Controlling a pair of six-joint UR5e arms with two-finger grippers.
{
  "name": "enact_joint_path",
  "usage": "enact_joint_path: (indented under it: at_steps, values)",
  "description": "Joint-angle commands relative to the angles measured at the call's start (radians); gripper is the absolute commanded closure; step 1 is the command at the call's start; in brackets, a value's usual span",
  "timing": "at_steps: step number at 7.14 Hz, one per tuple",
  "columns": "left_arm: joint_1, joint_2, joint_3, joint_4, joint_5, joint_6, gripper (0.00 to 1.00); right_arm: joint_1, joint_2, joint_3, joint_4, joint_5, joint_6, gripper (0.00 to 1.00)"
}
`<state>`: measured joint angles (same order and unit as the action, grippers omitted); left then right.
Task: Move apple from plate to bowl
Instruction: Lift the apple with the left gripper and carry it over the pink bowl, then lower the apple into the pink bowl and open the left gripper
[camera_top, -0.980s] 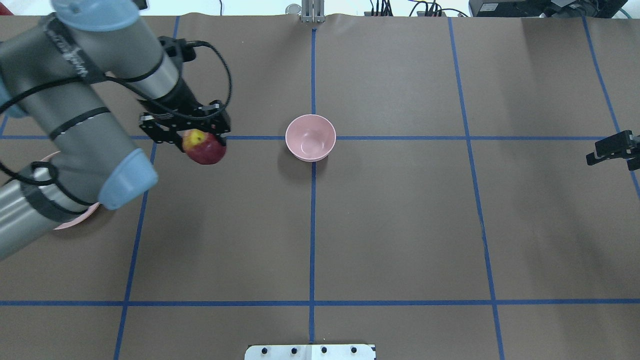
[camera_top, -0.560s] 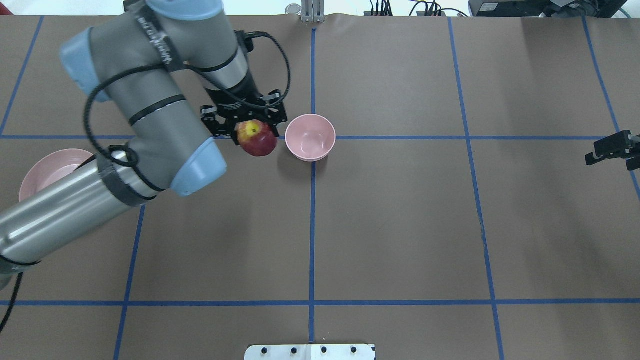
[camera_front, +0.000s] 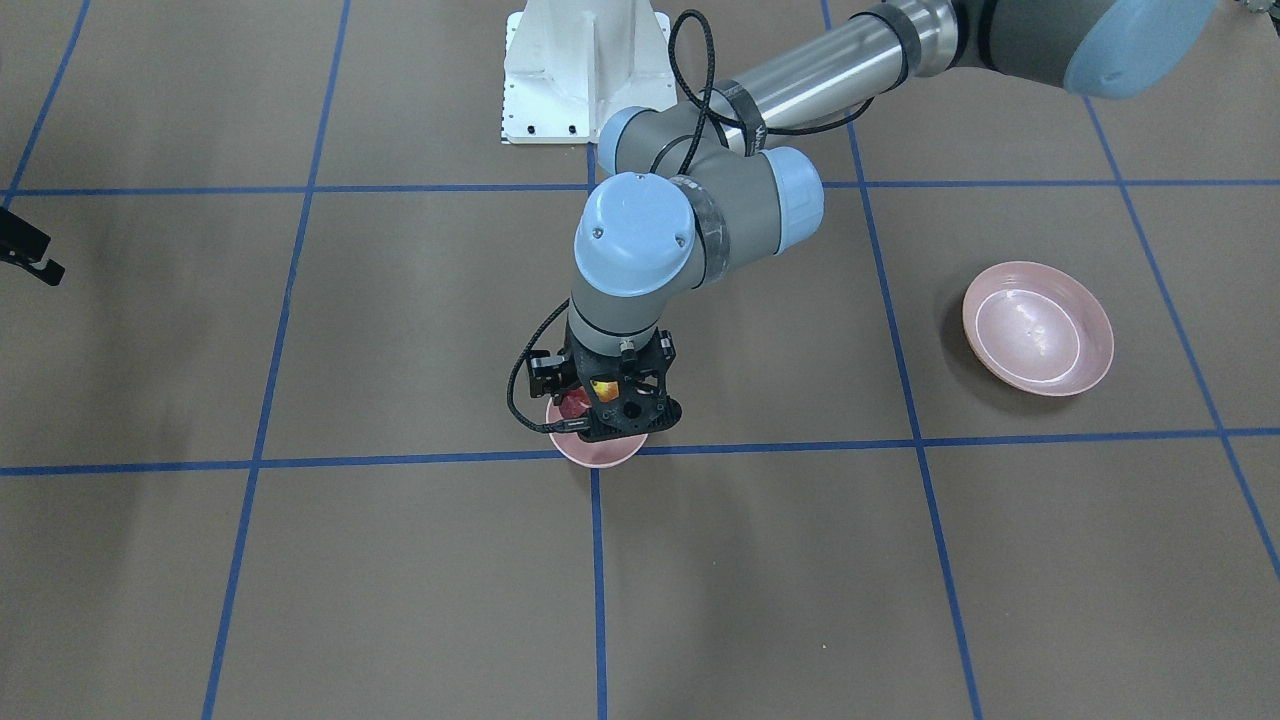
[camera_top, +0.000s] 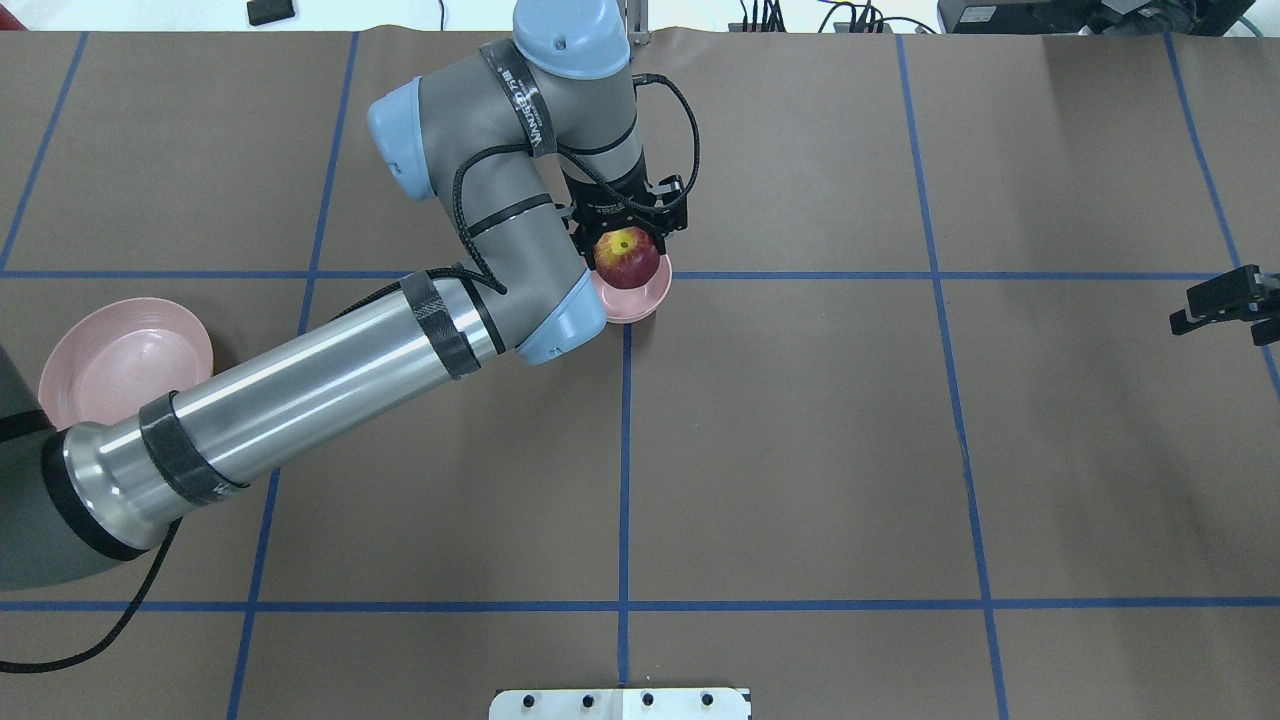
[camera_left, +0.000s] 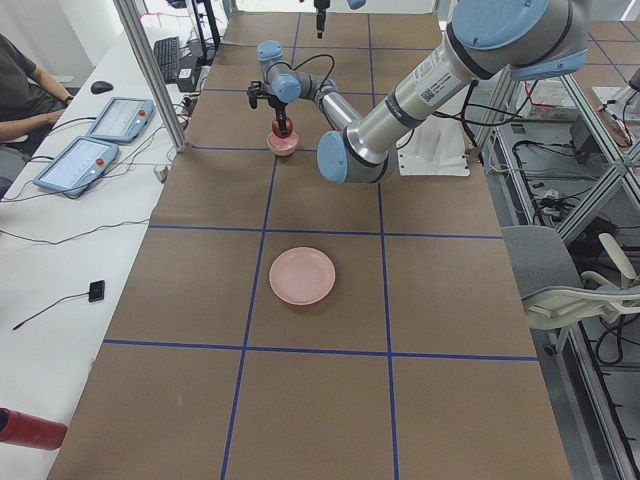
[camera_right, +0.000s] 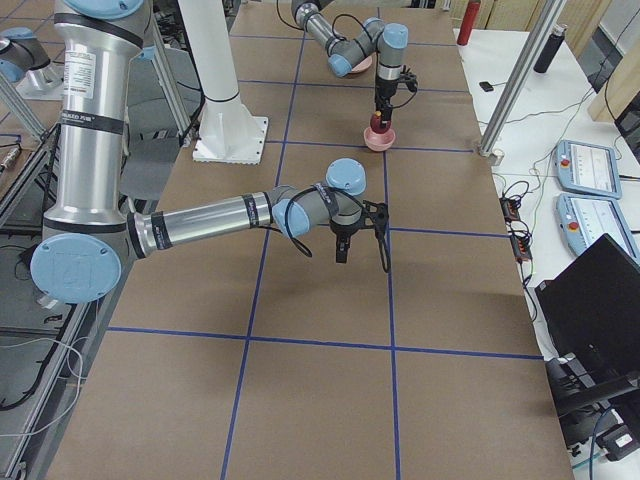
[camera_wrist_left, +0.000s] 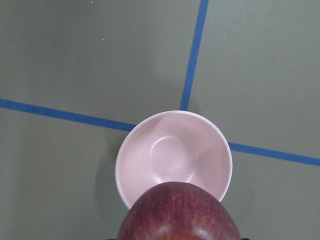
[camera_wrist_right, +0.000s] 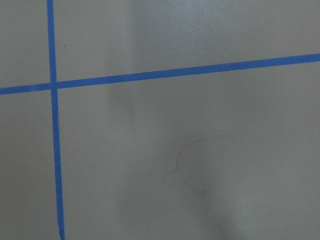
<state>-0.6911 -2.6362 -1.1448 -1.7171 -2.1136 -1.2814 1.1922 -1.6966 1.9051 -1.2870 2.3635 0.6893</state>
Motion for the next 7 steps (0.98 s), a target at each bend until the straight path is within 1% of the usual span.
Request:
enact_joint_path:
  at_steps: [1, 3, 5, 6, 7]
  values:
    - [0.013, -0.001, 0.017, -0.013, 0.020, -0.003, 1.00, 0.000, 0.000, 0.000, 0.000, 0.000, 0.001, 0.00]
    - [0.013, -0.001, 0.033, -0.033, 0.038, 0.001, 1.00, 0.000, 0.000, 0.005, 0.000, 0.000, 0.001, 0.00]
    - [0.012, 0.001, 0.071, -0.085, 0.043, 0.001, 1.00, 0.000, 0.000, 0.003, 0.000, 0.000, 0.004, 0.00]
    - [0.012, 0.001, 0.071, -0.085, 0.043, 0.002, 1.00, 0.000, 0.002, 0.000, 0.000, 0.000, 0.004, 0.00]
    - [0.012, 0.001, 0.071, -0.085, 0.043, 0.002, 0.79, 0.000, 0.008, -0.003, -0.002, 0.000, 0.004, 0.00]
